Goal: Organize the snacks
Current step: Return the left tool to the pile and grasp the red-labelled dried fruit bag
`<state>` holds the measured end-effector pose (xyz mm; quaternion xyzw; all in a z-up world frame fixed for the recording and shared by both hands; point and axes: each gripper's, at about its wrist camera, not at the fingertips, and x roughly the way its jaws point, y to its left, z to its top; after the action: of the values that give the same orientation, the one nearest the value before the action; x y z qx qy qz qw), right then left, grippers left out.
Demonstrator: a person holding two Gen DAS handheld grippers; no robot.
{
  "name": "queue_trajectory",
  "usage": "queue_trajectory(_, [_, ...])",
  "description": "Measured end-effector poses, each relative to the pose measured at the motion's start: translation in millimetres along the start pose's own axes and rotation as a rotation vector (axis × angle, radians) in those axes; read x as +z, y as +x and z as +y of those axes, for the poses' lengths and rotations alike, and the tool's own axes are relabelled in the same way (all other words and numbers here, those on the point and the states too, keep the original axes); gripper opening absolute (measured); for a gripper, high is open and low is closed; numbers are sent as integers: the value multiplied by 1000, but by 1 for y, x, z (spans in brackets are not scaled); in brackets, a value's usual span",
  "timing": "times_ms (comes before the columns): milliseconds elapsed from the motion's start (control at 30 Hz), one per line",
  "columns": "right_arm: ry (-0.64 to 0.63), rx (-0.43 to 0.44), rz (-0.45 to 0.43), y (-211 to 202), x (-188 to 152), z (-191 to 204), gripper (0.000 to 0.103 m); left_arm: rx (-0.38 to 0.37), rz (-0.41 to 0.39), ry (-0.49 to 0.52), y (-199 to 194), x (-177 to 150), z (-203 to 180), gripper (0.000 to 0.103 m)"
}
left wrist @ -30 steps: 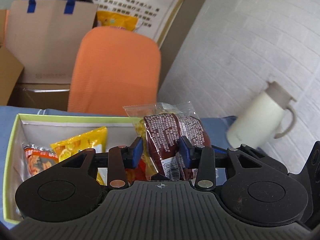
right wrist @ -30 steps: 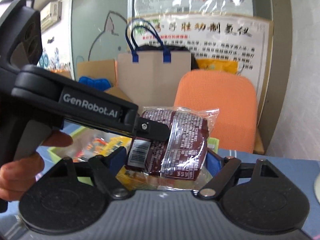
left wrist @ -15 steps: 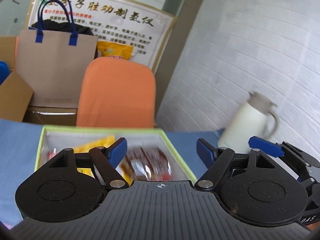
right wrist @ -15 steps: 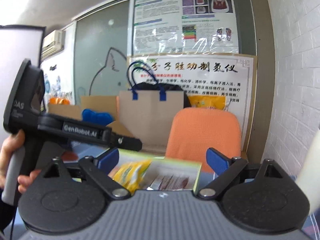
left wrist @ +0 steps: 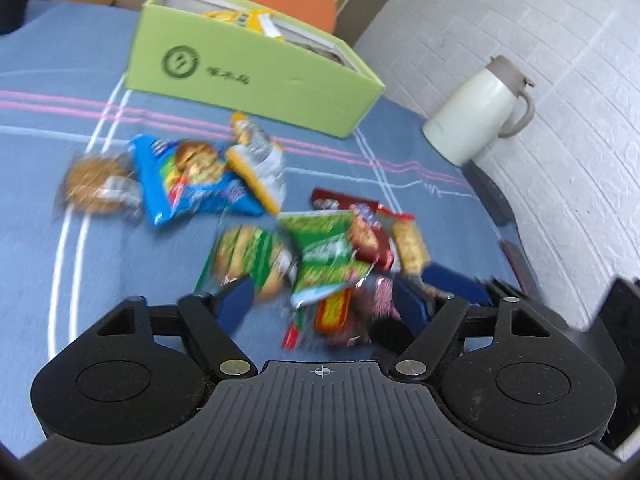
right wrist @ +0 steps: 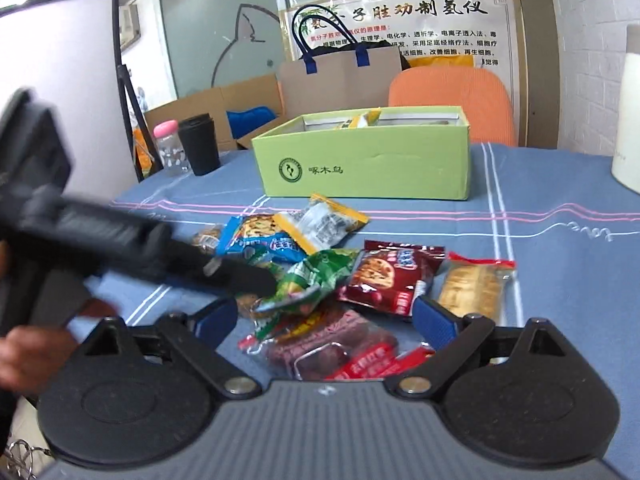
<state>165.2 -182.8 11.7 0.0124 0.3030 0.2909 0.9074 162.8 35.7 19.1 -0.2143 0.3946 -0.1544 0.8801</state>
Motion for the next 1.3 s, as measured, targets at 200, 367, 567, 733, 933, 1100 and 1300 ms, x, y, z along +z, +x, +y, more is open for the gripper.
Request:
queue_trajectory(200, [27, 4, 54, 6, -22, 24, 94, 70, -19, 45, -13, -8, -7, 64])
queue_trajectory(367, [36, -52, 38, -3, -32, 36, 94, 79, -4, 67, -8, -13, -14, 65])
queue_trajectory(567, [13, -108, 18, 0, -35, 43, 94, 57, 20, 35, -8, -20, -9, 68])
queue_trajectory(733, [-132, -161, 37, 6, -44, 61, 102, 67, 32, -13, -8, -22, 0, 69])
queue_trajectory(933, [-13, -139, 50, -6, -34, 44, 102, -2, 58, -101, -11, -19, 14, 70])
queue_trajectory(1100, [-40, -137, 18, -21, -36, 41, 102, -46, 91, -82, -1, -19, -1, 73])
queue_trajectory(1300, [-35, -94, 31, -11, -41, 33, 102, -7, 84, -14, 14, -23, -23, 74])
